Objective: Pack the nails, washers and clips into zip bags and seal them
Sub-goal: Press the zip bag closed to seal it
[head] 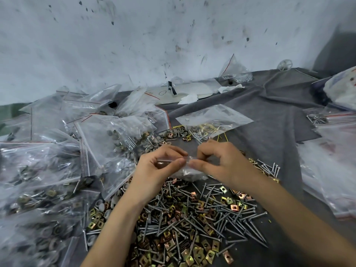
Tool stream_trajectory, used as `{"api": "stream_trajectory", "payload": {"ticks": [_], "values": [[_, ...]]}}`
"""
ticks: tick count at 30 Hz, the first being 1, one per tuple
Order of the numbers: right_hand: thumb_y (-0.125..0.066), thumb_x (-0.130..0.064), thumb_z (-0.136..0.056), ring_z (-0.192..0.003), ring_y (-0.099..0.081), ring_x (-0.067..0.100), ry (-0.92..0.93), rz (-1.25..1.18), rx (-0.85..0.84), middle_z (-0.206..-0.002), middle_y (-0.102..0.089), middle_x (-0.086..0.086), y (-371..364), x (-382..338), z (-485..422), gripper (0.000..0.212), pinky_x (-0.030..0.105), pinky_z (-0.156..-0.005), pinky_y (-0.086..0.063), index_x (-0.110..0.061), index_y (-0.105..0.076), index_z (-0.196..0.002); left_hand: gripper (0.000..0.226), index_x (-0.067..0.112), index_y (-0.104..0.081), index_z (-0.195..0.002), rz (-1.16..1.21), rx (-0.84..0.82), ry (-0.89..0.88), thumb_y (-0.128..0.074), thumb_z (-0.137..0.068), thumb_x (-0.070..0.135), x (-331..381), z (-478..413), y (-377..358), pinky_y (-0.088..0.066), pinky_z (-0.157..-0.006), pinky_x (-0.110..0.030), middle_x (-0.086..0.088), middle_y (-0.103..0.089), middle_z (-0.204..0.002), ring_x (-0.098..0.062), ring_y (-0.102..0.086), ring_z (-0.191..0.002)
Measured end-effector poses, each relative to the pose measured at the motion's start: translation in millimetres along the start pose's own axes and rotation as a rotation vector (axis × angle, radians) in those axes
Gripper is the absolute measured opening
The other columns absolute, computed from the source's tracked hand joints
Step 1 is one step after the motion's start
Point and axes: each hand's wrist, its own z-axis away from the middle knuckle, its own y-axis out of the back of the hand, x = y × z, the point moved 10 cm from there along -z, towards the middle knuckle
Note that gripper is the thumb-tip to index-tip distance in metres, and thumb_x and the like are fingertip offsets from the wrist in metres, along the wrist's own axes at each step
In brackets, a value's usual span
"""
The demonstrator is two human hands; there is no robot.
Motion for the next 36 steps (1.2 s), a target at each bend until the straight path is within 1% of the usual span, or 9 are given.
{"api": "stream_trajectory", "payload": {"ticks": [7,11,15,19,22,25,27,31,36], "values": [[-0.061,-0.056,-0.074,-0.073,-0.052,-0.003,-0.063,-0.043,0.021,-0.074,-0.060,-0.011,6,20,11,0.028,0.011,-0.063,-0.040,-0.028,-0.055,-0.070,0.005,0.015,-0.067,-0.076,-0.333,0.092,0.042,-0.067,-0.081,0.017,10,-4,9,-0.049,-0.061,-0.017,0.000,-0.068,-0.077,-0.011,-0.062,-0.067],[-0.068,-0.045,-0.078,-0.077,-0.057,-0.001,-0.133,-0.039,0.085,-0.079,-0.064,-0.015,34,47,26,0.019,0.015,-0.068,-0.043,-0.027,-0.060,-0.077,0.014,0.010,-0.062,-0.080,-0.447,0.183,0.199,-0.060,-0.091,0.019,11,-28,57,-0.046,-0.047,-0.018,0.004,-0.066,-0.059,-0.004,-0.056,-0.046],[-0.067,-0.038,-0.082,-0.073,-0.058,0.011,-0.210,-0.041,0.161,-0.075,-0.064,-0.004,52,65,41,0.018,0.028,-0.069,-0.046,-0.022,-0.059,-0.079,0.017,0.001,-0.051,-0.084,-0.155,0.139,0.430,-0.050,-0.097,0.012,3,-70,71,-0.058,-0.056,-0.027,-0.026,-0.066,-0.097,-0.024,-0.071,-0.065],[-0.067,-0.036,-0.083,-0.074,-0.059,-0.001,-0.187,-0.007,0.152,-0.080,-0.064,-0.019,60,65,54,0.013,0.012,-0.063,-0.042,-0.028,-0.058,-0.079,0.019,-0.003,-0.047,-0.088,0.054,0.422,0.279,-0.040,-0.102,0.008,41,-108,103,-0.056,-0.058,-0.020,-0.024,-0.062,-0.091,-0.017,-0.071,-0.064],[-0.068,-0.032,-0.083,-0.080,-0.057,0.001,-0.211,0.071,0.197,-0.079,-0.064,-0.012,79,74,67,0.015,0.019,-0.070,-0.042,-0.031,-0.056,-0.076,0.008,0.005,-0.042,-0.098,-0.055,0.549,0.178,-0.047,-0.100,0.011,62,-115,139,-0.051,-0.069,-0.030,-0.018,-0.053,-0.108,-0.020,-0.065,-0.074],[-0.069,-0.034,-0.083,-0.092,-0.055,0.007,-0.259,0.175,0.247,-0.087,-0.063,-0.014,109,88,76,0.013,0.025,-0.075,-0.037,-0.031,-0.056,-0.077,0.048,0.018,-0.029,-0.127,-0.288,0.460,0.288,-0.062,-0.093,0.016,52,-109,140,-0.058,-0.075,-0.039,-0.002,-0.032,-0.125,-0.033,-0.062,-0.082],[-0.063,-0.043,-0.085,-0.122,-0.042,0.024,-0.410,0.452,0.278,-0.117,-0.059,-0.001,138,114,81,0.017,0.034,-0.093,-0.035,-0.030,-0.061,-0.096,0.061,0.025,-0.024,-0.139,-0.382,0.388,0.318,-0.062,-0.092,0.015,43,-102,123,-0.059,-0.070,-0.039,-0.006,-0.036,-0.122,-0.034,-0.065,-0.077],[-0.036,-0.068,-0.088,-0.140,-0.011,0.041,-0.991,0.642,0.077,-0.154,-0.020,0.014,179,189,124,0.056,0.048,-0.111,-0.018,-0.043,-0.039,-0.137,0.046,0.030,-0.041,-0.131,-0.442,0.289,0.158,-0.054,-0.094,0.006,37,-92,80,-0.059,-0.072,-0.043,-0.011,-0.047,-0.129,-0.027,-0.070,-0.083],[-0.029,-0.064,-0.092,-0.138,-0.027,0.033,-0.994,0.708,-0.086,-0.154,-0.023,0.014,163,222,140,0.065,0.047,-0.111,-0.024,-0.020,-0.037,-0.139,0.049,0.042,-0.047,-0.120,-0.401,0.117,0.096,-0.064,-0.086,0.012,13,-77,16,-0.056,-0.080,-0.051,0.014,-0.053,-0.122,-0.024,-0.070,-0.084]]}}
